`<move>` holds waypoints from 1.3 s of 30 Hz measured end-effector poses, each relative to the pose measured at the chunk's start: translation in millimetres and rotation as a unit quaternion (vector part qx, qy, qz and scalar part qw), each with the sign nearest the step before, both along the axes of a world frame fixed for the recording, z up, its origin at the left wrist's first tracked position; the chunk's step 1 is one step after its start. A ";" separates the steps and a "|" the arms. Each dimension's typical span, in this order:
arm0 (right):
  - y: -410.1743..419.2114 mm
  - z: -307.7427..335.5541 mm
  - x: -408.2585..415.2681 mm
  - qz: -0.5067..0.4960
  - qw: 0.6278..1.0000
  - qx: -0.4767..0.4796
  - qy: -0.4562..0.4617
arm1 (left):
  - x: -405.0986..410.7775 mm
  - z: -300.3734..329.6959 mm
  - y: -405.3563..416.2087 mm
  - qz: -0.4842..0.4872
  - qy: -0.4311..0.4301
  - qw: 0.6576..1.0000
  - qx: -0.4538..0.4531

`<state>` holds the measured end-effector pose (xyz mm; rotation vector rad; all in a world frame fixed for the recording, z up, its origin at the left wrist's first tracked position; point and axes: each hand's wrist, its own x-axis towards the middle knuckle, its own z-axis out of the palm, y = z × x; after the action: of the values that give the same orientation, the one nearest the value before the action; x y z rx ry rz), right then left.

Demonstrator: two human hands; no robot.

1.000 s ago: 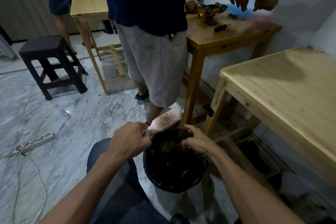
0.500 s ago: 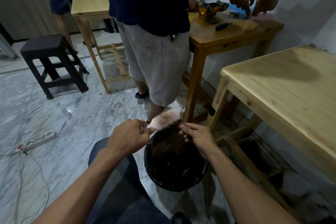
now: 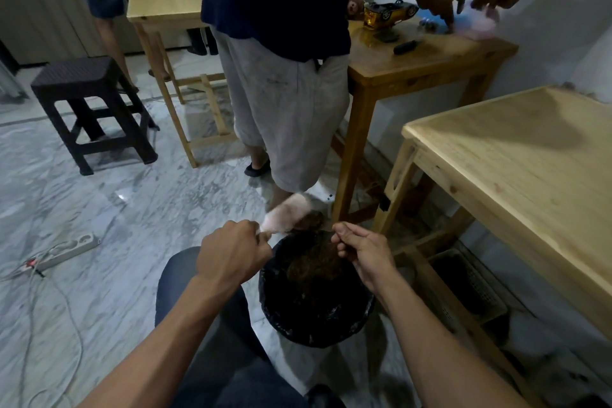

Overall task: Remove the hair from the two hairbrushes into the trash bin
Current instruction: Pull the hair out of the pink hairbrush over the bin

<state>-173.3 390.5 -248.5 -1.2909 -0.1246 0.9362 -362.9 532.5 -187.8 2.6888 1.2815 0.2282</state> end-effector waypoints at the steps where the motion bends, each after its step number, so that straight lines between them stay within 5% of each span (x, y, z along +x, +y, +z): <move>1: -2.2 0.0 2.4 -0.031 0.999 0.007 0.013 | -1.1 1.0 2.7 0.025 -0.019 0.999 -0.008; 5: -20.3 -10.9 20.3 -0.069 0.996 -0.055 -0.010 | -13.5 8.8 25.7 0.082 -0.045 0.995 -0.019; 10: -15.8 -11.4 13.4 0.121 0.969 -0.160 -0.144 | -4.7 1.1 22.3 0.038 -0.059 0.997 -0.036; 15: 1.4 17.4 12.8 0.360 0.831 -0.342 -0.251 | 9.9 -6.6 8.9 -0.015 -0.052 0.997 -0.049; 17: 7.8 34.4 11.3 0.387 0.806 -0.364 -0.262 | 12.9 -9.1 3.8 -0.034 -0.048 0.997 -0.039; 23: 31.2 34.9 14.7 0.262 0.940 -0.150 -0.157 | 21.5 -14.3 -2.6 -0.055 -0.056 0.996 -0.045; 39: 11.9 16.3 6.4 0.143 0.950 -0.186 -0.205 | 5.7 -18.4 -5.8 -0.023 -0.049 0.998 -0.024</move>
<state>-166.9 402.4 -232.2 -1.8460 -0.4878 0.9507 -357.2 526.7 -206.1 2.6282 1.1813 0.3168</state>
